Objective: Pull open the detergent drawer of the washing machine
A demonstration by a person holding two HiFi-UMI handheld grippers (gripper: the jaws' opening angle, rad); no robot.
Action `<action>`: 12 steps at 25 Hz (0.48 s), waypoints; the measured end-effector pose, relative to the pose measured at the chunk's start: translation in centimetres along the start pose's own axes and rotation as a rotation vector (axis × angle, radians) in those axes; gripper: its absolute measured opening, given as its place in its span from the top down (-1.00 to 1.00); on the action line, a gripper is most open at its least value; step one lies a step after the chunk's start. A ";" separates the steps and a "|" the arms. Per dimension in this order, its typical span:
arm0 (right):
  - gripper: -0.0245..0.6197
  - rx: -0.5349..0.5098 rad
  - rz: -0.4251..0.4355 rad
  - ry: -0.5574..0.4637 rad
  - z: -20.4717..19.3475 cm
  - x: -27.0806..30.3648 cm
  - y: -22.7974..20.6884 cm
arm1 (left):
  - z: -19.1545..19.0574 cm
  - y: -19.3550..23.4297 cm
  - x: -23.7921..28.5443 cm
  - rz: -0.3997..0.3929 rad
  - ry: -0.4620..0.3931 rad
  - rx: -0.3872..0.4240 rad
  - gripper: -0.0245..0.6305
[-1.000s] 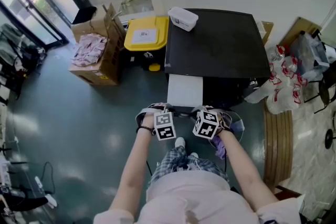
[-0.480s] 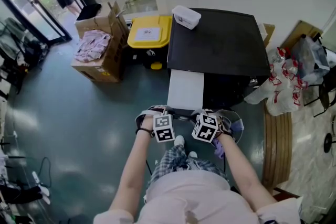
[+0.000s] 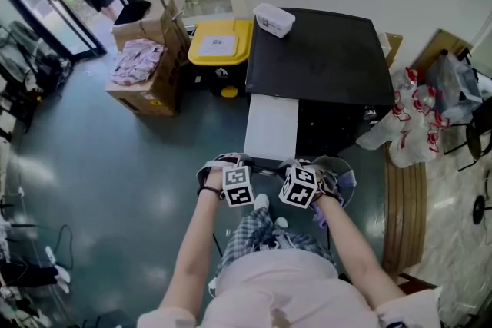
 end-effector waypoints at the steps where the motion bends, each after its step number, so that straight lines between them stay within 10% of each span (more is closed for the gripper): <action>1: 0.78 0.003 0.000 -0.002 0.0 0.1 0.0 | 0.0 0.0 0.0 -0.003 0.000 -0.004 0.72; 12: 0.76 0.080 -0.028 -0.043 -0.5 -0.1 -0.3 | 0.3 -0.4 0.0 -0.035 -0.043 -0.082 0.46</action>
Point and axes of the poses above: the fingertips, and each gripper's own axes: x forward along the fingers, y to its left, z out of its top, the point moved 1 cm from there along -x, backward along the fingers, and after that the axes turned 11 degrees about -y, right-handed, at the moved point
